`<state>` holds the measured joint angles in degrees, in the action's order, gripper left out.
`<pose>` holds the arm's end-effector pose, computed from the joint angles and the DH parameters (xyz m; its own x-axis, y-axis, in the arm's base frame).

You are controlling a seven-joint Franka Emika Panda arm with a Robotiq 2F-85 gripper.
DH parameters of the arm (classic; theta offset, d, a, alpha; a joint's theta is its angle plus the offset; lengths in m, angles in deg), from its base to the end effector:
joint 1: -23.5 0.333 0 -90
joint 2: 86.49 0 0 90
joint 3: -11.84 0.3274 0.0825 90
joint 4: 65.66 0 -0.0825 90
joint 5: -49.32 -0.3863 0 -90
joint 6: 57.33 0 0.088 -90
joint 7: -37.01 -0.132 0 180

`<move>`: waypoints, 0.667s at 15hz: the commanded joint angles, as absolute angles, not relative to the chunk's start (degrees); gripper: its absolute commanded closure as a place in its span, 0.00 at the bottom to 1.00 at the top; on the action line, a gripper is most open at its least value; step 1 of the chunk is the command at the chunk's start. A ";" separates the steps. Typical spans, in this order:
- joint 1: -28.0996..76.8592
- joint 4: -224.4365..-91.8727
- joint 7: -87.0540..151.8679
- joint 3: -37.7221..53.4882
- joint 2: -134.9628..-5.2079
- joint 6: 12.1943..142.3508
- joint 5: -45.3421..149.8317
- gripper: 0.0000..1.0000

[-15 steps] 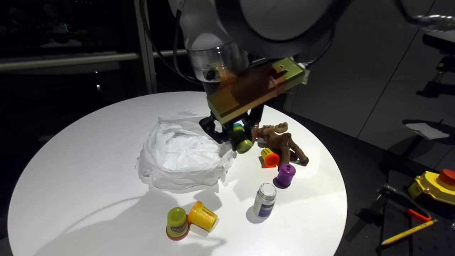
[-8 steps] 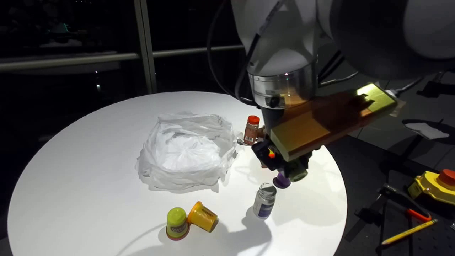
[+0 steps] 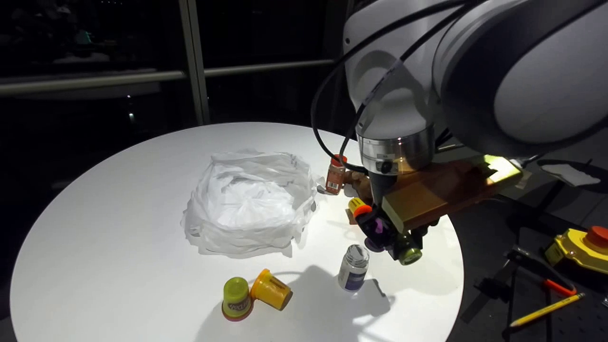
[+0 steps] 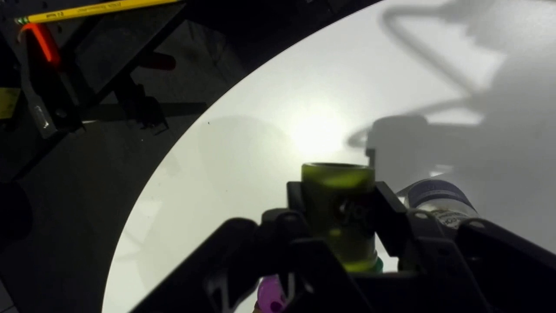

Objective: Remove the contents from the white plastic and put them on the table

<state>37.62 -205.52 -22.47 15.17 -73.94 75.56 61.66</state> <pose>0.4249 0.1267 0.1771 0.8347 -0.5420 -0.0976 -0.4850 -0.8073 0.3363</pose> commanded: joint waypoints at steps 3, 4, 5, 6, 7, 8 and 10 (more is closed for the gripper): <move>35.15 -201.05 -13.90 15.42 -66.52 75.95 58.20 0.83; 35.07 -200.41 -13.03 15.23 -65.60 75.80 57.91 0.83; 35.01 -199.70 -12.14 15.04 -64.75 76.15 57.75 0.83; 34.96 -199.30 -11.32 14.92 -64.09 76.96 57.62 0.83; 34.85 -198.88 -10.34 14.90 -63.51 77.91 57.31 0.83; 35.03 -198.77 -10.03 14.63 -63.16 79.17 57.57 0.83; 35.31 -198.56 -9.84 13.95 -62.81 80.97 57.93 0.32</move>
<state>35.17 -199.68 -12.12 14.74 -63.59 78.46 59.00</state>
